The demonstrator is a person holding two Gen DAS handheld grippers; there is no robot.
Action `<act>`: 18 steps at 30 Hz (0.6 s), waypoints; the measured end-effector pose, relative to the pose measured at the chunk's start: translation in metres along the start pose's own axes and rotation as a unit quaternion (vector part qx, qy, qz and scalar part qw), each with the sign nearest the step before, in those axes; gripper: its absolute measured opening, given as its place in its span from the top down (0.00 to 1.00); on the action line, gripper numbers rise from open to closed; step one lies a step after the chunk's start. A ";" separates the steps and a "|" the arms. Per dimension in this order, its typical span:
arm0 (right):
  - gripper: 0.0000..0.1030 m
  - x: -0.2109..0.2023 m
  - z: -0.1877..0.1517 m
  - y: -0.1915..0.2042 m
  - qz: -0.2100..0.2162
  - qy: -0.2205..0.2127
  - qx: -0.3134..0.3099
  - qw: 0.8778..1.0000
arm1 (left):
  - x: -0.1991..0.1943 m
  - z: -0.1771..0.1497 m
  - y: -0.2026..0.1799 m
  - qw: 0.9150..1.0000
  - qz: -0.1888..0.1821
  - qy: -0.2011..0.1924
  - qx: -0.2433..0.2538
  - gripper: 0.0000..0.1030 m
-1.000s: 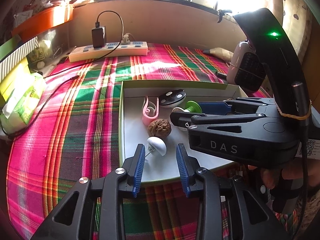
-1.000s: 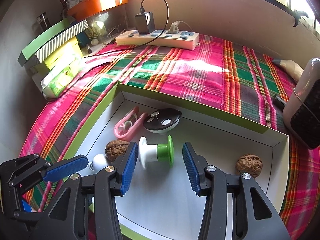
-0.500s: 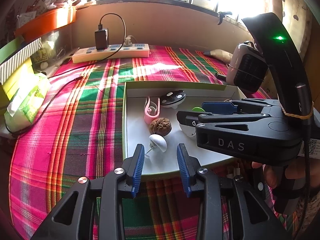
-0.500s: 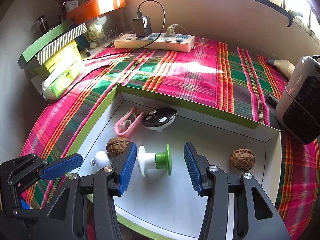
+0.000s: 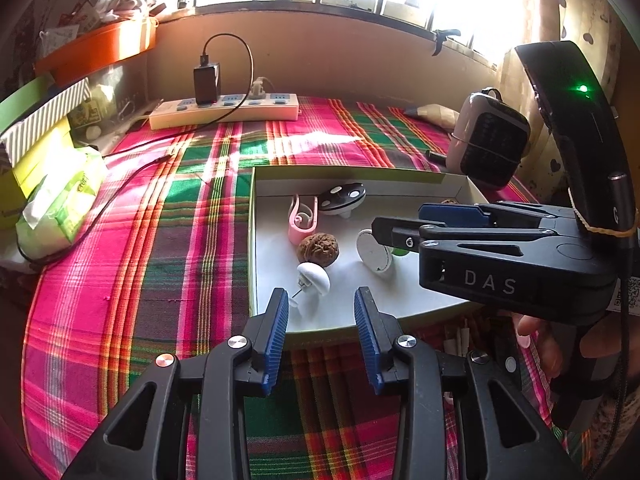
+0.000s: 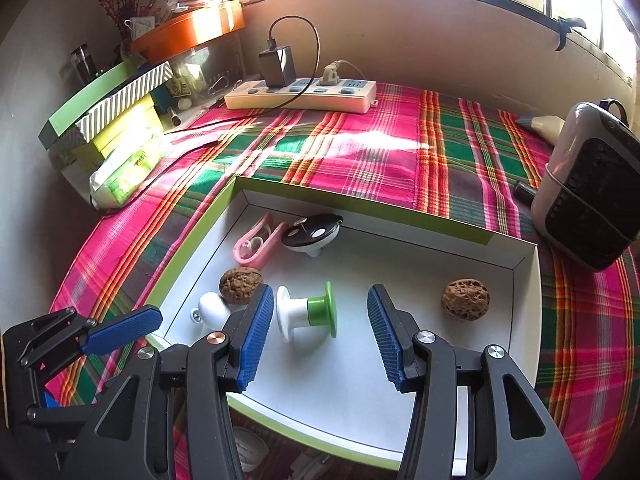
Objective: Organize objects
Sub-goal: 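Withdraw both open grippers from the box toward remaining objects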
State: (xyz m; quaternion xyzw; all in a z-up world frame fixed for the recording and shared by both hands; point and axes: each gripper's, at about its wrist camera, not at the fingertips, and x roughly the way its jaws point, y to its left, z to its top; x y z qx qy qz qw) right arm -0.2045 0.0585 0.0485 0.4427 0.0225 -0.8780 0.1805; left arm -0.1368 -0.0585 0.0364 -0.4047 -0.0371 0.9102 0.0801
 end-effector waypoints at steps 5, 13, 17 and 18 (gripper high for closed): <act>0.51 -0.016 -0.004 -0.005 -0.002 -0.019 0.016 1.000 | -0.006 -0.002 0.002 1.000 -0.002 -0.006 -0.004 0.68; 0.51 -0.048 -0.021 -0.013 -0.023 -0.057 0.026 0.998 | -0.016 -0.008 0.003 1.000 -0.013 -0.014 -0.011 0.68; 0.51 -0.063 -0.032 -0.018 -0.033 -0.071 0.031 0.996 | -0.021 -0.010 0.003 1.000 -0.015 -0.020 -0.010 0.68; 0.51 -0.066 -0.034 -0.020 -0.036 -0.074 0.034 0.996 | -0.022 -0.010 0.003 1.000 -0.016 -0.020 -0.010 0.68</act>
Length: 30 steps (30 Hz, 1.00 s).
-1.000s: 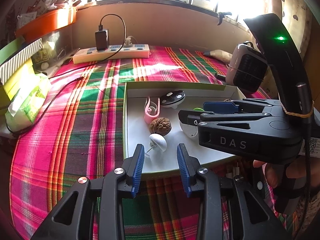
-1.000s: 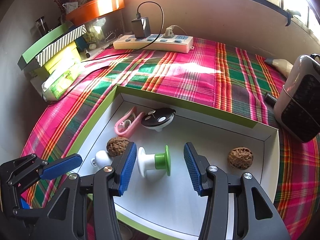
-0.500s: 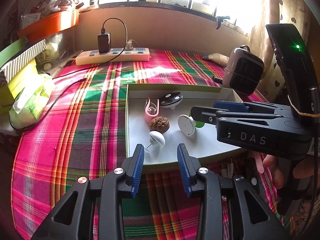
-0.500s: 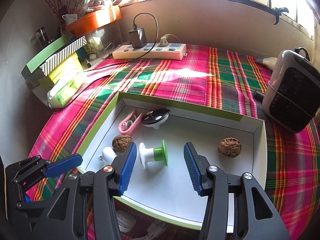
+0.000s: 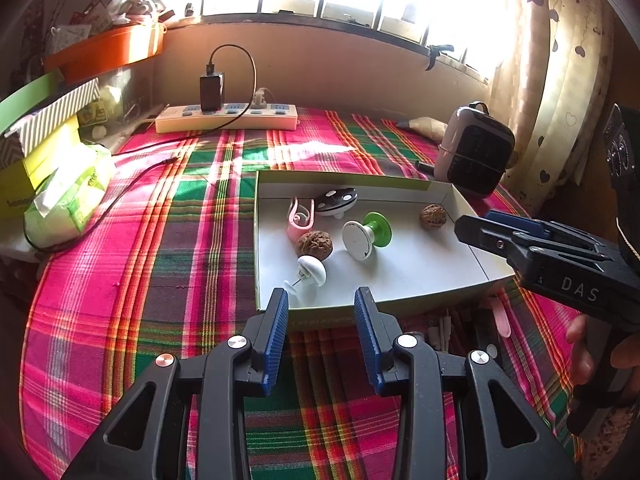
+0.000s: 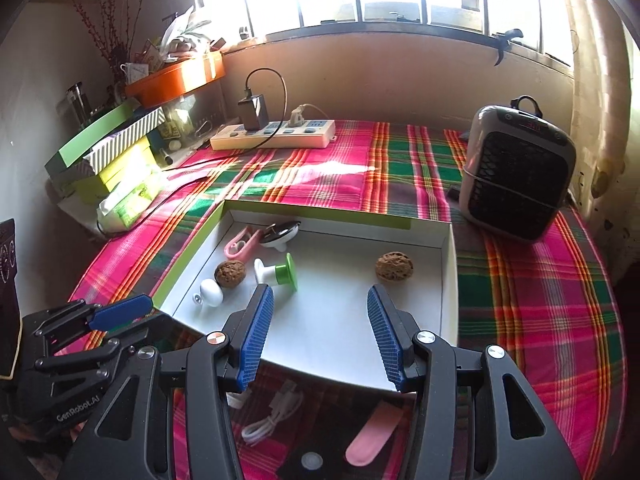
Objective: Organize objects
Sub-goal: 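Withdraw both open grippers from the box toward remaining objects, then close right gripper on black remote while left gripper grasps white round container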
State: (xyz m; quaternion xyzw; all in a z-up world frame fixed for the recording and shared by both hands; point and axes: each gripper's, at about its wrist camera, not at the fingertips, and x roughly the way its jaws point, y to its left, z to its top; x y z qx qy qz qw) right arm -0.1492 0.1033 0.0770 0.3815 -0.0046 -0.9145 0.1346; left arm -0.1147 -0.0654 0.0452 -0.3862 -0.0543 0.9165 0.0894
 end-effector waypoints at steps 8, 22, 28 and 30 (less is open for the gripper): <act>0.51 -0.024 -0.020 -0.021 -0.026 -0.011 0.024 0.999 | -0.014 -0.005 0.000 1.000 0.005 -0.016 -0.004 0.68; 0.51 -0.036 -0.069 -0.020 -0.018 0.020 0.041 0.999 | -0.005 -0.024 -0.009 0.999 -0.038 0.015 0.000 0.68; 0.51 -0.034 -0.080 -0.009 -0.003 0.030 0.036 0.999 | -0.001 -0.027 -0.015 0.998 -0.056 0.027 0.007 0.66; 0.51 -0.034 -0.082 -0.005 0.006 0.030 0.033 0.999 | -0.001 -0.027 -0.015 0.998 -0.055 0.026 0.007 0.65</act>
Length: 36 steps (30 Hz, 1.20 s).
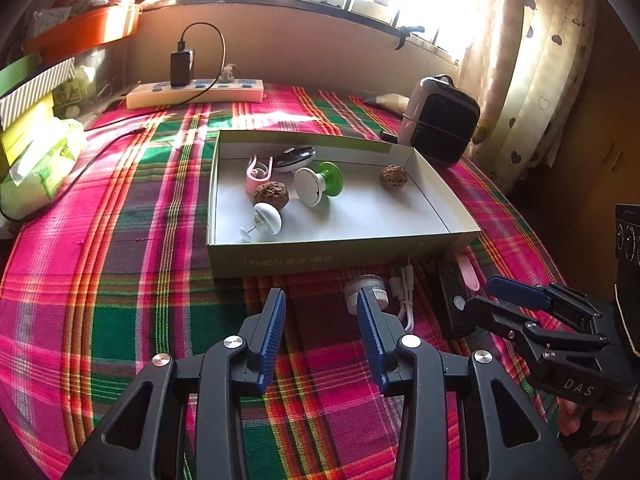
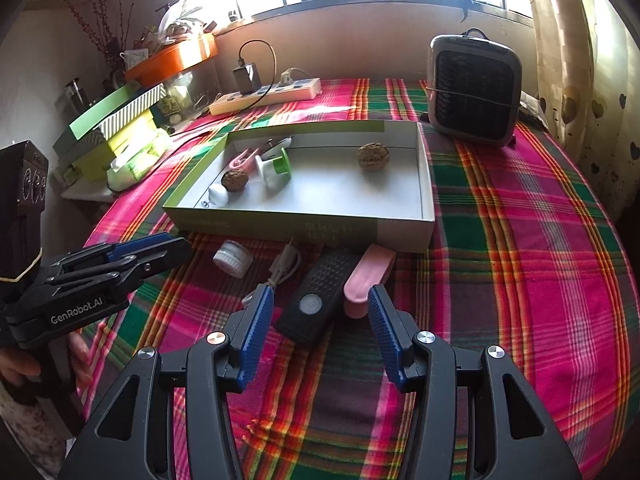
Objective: Organize objects
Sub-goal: 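Close right gripper on black remote while left gripper grasps white round container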
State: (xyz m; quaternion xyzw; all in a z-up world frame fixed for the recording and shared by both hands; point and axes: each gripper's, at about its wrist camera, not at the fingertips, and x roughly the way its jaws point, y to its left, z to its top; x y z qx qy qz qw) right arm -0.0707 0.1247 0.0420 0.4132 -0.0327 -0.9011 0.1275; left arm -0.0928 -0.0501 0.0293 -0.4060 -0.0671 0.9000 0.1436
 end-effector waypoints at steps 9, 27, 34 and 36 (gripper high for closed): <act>0.51 0.015 -0.004 0.008 0.006 0.015 0.002 1.000 | 0.002 -0.003 -0.002 1.000 -0.006 0.005 0.002 0.65; 0.52 0.031 -0.001 0.001 -0.031 0.028 0.016 0.999 | 0.012 -0.003 -0.007 0.999 -0.031 0.022 -0.001 0.61; 0.65 0.029 -0.001 -0.002 -0.039 0.026 0.015 0.999 | 0.020 -0.001 -0.016 0.999 -0.040 0.032 0.006 0.60; 0.67 0.029 -0.002 -0.003 -0.040 0.026 0.013 0.999 | 0.022 -0.001 -0.018 0.999 -0.039 0.034 0.006 0.60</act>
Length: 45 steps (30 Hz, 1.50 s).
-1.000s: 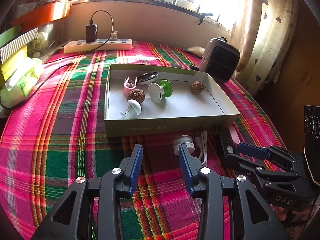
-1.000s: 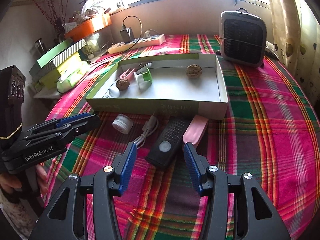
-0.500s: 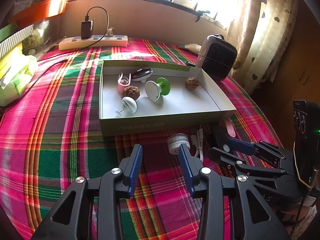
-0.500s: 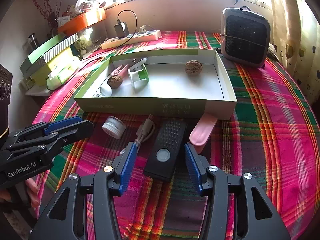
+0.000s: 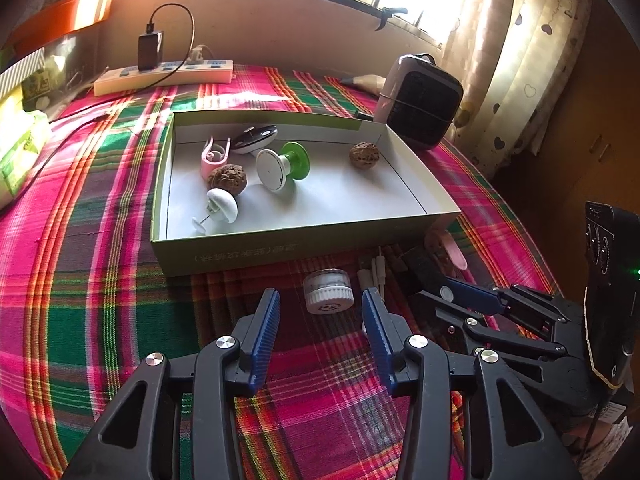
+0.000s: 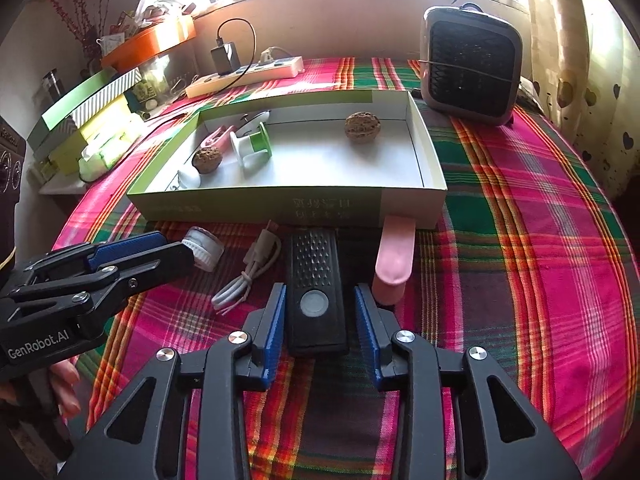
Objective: Organize objects
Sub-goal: 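Close right gripper on black remote while left gripper grasps white round container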
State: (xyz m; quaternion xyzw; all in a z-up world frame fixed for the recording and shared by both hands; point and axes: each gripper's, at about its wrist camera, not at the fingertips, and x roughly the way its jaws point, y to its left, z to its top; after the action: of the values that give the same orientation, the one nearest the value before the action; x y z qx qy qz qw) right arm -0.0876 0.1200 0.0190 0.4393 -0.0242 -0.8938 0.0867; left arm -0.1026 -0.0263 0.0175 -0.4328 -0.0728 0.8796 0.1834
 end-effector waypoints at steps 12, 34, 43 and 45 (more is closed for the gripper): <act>0.67 0.003 0.002 0.001 0.011 -0.002 -0.007 1.000 | 0.008 0.003 0.000 1.000 0.005 0.010 -0.005 0.60; 0.69 0.009 0.009 0.004 0.001 -0.006 -0.031 1.000 | 0.018 0.008 -0.003 1.000 0.019 0.012 0.001 0.60; 0.71 0.009 0.009 0.002 0.002 -0.006 -0.028 1.000 | 0.019 0.008 -0.003 0.999 0.035 0.009 0.003 0.72; 0.71 0.009 0.009 0.003 0.002 -0.006 -0.028 1.000 | 0.018 0.007 -0.003 0.999 0.038 0.008 0.004 0.74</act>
State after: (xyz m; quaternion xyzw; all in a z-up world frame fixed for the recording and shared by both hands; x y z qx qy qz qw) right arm -0.0999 0.1156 0.0173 0.4313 -0.0004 -0.8966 0.1006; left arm -0.1177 -0.0163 0.0094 -0.4415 -0.0514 0.8827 0.1524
